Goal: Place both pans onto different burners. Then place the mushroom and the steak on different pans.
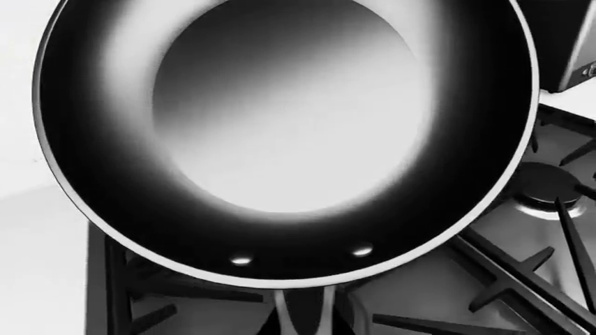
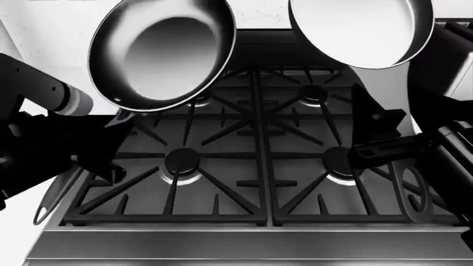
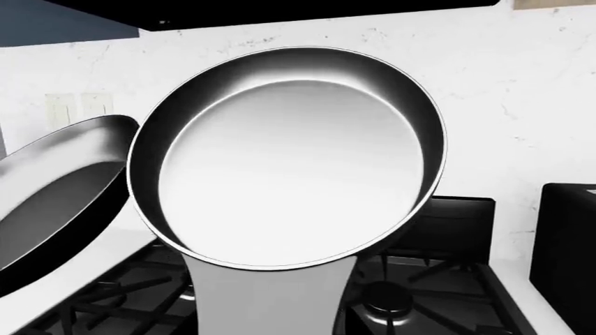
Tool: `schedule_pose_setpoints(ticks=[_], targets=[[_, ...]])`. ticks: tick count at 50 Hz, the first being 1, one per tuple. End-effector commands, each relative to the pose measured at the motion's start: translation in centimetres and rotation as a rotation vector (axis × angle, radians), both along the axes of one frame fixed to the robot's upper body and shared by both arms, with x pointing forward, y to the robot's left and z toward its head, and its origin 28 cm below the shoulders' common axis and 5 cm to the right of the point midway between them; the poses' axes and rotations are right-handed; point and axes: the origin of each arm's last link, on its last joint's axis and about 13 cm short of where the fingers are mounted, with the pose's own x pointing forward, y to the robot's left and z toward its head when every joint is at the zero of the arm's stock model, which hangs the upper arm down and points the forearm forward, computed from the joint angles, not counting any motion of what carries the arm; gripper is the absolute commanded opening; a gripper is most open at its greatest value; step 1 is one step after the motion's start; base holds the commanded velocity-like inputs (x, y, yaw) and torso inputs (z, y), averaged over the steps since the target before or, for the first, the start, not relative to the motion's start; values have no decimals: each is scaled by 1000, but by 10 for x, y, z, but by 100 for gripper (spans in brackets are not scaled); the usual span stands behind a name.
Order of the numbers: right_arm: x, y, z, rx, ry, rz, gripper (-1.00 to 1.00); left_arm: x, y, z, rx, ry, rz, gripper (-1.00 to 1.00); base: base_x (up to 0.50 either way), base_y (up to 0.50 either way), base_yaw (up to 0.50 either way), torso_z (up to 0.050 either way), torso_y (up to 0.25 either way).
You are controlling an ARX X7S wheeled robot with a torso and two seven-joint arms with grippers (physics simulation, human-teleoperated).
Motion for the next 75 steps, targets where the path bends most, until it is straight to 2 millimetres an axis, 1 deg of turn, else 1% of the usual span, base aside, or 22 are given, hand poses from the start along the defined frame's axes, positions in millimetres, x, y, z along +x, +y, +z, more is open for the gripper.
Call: schedule_pose_setpoints(ticks=[1,5,9,16,23,27,35,40,47,63,75], targets=[[5,-3,6,8,-59,-22,-100,3,10,-3,30,-13,5,-100,0,0,0,0,0],[6,-2,5,10,-57,-20,-100,5,9,-10,52,-2,-3,-100,0,0,0,0,3],[7,-3,4,12,-52,-24,-100,7,10,-13,68,2,5,-100,0,0,0,3,3],[12,-3,2,15,-50,-15,-100,4,13,-20,132,25,-18,-100,0,0,0,0,3],[10,-2,5,15,-60,-12,-100,8,9,-29,145,59,-32,-100,0,0,0,1,3],[10,-3,4,15,-60,-12,-100,9,10,-35,162,83,-30,-100,0,0,0,3,3],[13,-2,3,15,-55,-4,-100,9,12,-39,197,120,-36,-100,0,0,0,0,3],[13,-2,3,14,-54,-7,-100,9,13,-42,254,120,-31,-100,0,0,0,2,2],[15,-2,3,14,-54,-3,-100,10,15,-45,267,139,-20,-100,0,0,0,1,3],[15,-3,1,18,-53,-8,-100,9,13,-53,294,183,-51,-100,0,0,0,1,3],[15,-5,-2,25,-51,-13,-100,10,12,-58,306,210,-39,-100,0,0,0,1,3]])
